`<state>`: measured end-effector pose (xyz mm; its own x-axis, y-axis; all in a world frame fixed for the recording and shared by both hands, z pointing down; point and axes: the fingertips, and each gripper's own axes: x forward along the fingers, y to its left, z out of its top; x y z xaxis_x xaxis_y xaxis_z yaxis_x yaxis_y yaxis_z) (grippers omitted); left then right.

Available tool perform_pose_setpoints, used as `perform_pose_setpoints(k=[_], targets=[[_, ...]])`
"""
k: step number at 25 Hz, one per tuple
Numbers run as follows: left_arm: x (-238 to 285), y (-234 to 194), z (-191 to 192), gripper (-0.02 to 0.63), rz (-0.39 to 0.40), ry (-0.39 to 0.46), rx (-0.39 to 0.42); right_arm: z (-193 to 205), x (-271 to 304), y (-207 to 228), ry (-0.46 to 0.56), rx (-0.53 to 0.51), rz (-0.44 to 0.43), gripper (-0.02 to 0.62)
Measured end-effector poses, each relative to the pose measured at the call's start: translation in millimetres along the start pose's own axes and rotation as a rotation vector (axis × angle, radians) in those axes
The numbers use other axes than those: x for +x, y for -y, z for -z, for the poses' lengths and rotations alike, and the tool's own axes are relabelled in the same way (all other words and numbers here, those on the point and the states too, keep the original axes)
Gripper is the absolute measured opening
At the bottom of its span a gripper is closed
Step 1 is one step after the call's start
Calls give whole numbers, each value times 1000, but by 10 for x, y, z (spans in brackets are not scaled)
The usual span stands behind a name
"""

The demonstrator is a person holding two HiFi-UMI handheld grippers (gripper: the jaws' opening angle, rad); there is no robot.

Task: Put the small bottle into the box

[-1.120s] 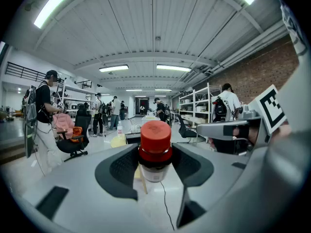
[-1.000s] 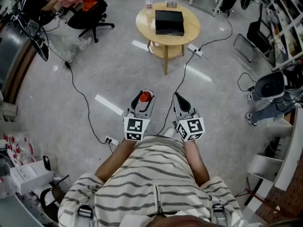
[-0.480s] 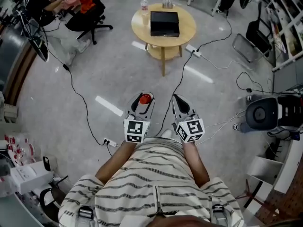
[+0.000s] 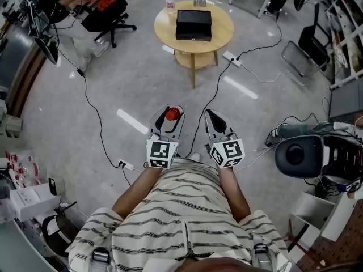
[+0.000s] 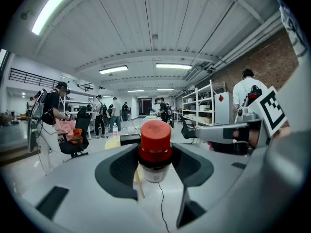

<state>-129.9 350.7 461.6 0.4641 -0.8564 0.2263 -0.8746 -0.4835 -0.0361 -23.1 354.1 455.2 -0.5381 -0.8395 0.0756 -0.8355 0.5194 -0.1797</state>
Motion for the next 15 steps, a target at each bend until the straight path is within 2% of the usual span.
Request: perform_pose_setpoints(k=[6,11,15], targets=[[139,64,24,229,-8,-21,-6,9,26,144,-1,3,0,17],[224,64,218,229,-1,-28,1,239,97,175,-17,9,-9,17],[490,-11,169,229,5,-21,2,181,311,353,-24,-2,-7,17]])
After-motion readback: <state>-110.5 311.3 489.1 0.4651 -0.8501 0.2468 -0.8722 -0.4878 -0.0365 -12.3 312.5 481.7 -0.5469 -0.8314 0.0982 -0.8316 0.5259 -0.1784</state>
